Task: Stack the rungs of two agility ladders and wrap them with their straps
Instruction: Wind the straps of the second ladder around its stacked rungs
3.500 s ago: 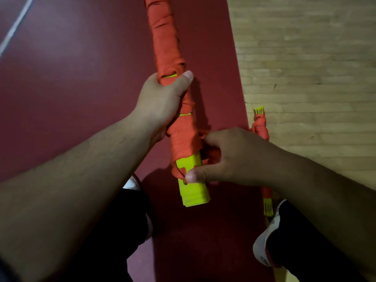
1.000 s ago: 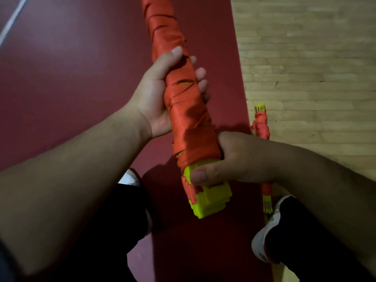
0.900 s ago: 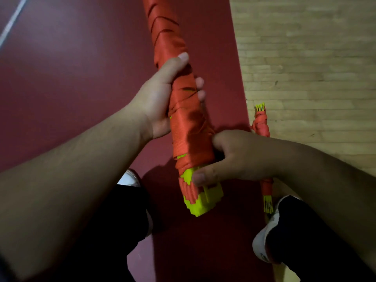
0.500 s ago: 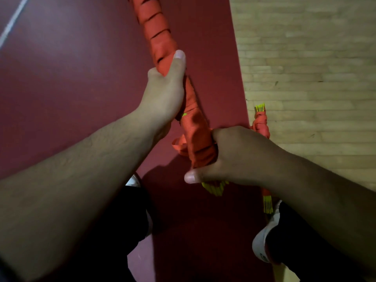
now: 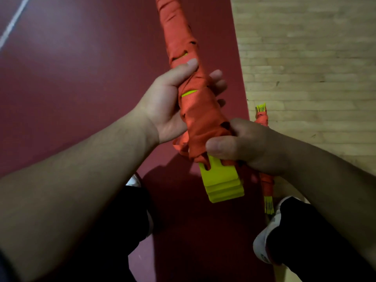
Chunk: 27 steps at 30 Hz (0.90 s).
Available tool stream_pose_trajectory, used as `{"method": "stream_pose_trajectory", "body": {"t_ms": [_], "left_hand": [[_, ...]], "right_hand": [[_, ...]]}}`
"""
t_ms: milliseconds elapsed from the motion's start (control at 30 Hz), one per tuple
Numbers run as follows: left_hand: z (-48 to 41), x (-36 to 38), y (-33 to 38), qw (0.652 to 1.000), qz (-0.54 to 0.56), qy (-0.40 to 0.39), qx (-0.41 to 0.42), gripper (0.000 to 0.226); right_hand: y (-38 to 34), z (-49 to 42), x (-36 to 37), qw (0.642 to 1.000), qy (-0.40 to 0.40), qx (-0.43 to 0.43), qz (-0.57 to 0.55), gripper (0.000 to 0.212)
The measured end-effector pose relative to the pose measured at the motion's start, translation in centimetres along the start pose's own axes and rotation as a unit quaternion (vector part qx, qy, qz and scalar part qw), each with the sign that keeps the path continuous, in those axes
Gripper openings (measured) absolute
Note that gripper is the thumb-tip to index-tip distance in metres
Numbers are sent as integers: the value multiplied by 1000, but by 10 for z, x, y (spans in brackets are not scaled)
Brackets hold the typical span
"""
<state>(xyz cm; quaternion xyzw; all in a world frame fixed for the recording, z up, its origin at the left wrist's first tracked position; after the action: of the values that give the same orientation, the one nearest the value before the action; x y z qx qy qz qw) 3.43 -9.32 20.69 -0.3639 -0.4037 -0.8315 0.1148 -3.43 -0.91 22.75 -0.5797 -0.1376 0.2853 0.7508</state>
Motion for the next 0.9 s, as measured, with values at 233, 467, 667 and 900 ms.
{"method": "stream_pose_trajectory", "body": {"t_ms": [233, 467, 667, 900], "left_hand": [[-2, -20, 32, 971, -141, 139, 135, 40], [-3, -35, 37, 934, -286, 174, 121, 46], [-3, -39, 43, 919, -367, 113, 89, 37], [8, -24, 30, 561, -805, -2, 194, 115]], "right_hand": [[22, -9, -20, 953, 84, 113, 268, 55], [18, -5, -26, 929, 153, 126, 314, 67], [11, 4, -28, 987, 98, 88, -90, 30], [16, 11, -7, 944, 17, 95, -317, 34]]}}
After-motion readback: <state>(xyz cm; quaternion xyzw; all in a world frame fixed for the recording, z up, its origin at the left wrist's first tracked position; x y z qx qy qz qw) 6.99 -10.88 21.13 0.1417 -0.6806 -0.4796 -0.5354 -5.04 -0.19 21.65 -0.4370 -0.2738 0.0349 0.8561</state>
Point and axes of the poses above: each hand's wrist, its own z-axis away from the middle knuckle, its own x-axis out of the palm, y = z × x, the point moved 8 cm from there along -z, towards the middle knuckle, and after that the axes turned 8 degrees about z, right-handed, at the moved point
